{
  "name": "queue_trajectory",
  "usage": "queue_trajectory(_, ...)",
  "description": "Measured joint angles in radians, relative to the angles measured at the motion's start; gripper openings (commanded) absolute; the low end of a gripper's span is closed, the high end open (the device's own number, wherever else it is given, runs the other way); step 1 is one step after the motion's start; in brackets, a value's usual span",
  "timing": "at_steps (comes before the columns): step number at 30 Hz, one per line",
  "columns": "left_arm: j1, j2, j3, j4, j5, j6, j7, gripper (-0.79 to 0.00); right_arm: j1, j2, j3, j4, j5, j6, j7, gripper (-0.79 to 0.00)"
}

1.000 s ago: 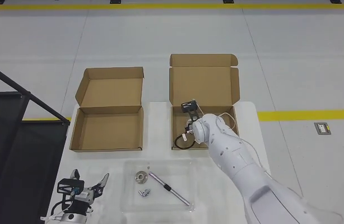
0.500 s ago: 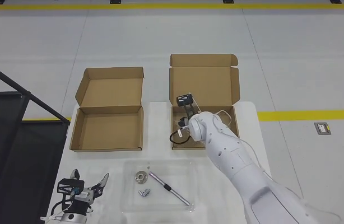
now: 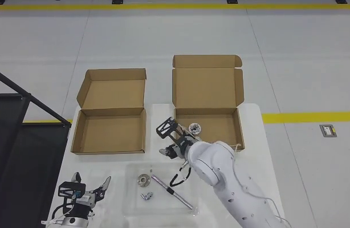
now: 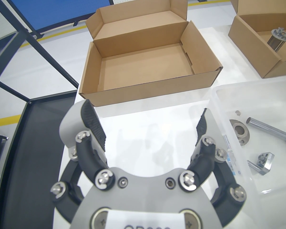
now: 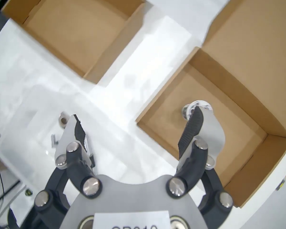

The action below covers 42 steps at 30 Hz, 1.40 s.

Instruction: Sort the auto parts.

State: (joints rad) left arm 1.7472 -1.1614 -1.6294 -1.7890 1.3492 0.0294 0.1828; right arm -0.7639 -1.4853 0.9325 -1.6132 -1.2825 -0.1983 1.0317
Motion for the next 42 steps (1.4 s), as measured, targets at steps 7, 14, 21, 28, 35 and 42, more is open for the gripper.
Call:
queue_trajectory(7, 0.000, 0.000, 0.000, 0.000, 0.000, 0.000, 0.000, 0.000, -0.019, 0.001, -0.099, -0.013, 0.039, -0.233, 0.107, 0.000)
queue_trajectory(14, 0.000, 0.000, 0.000, 0.000, 0.000, 0.000, 0.000, 0.000, 0.029, -0.032, -0.218, 0.120, 0.055, -0.185, 0.201, -0.086)
queue_trajectory(21, 0.000, 0.000, 0.000, 0.000, 0.000, 0.000, 0.000, 0.000, 0.088, -0.080, -0.308, 0.275, 0.027, -0.014, 0.284, -0.188)
queue_trajectory(28, 0.000, 0.000, 0.000, 0.000, 0.000, 0.000, 0.000, 0.000, 0.114, -0.111, -0.342, 0.380, 0.045, 0.022, 0.289, -0.397)
queue_trajectory(35, 0.000, 0.000, 0.000, 0.000, 0.000, 0.000, 0.000, 0.000, 0.112, -0.128, -0.358, 0.436, 0.046, 0.034, 0.299, -0.409)
queue_trajectory(42, 0.000, 0.000, 0.000, 0.000, 0.000, 0.000, 0.000, 0.000, 0.116, -0.144, -0.359, 0.490, 0.035, 0.078, 0.306, -0.431)
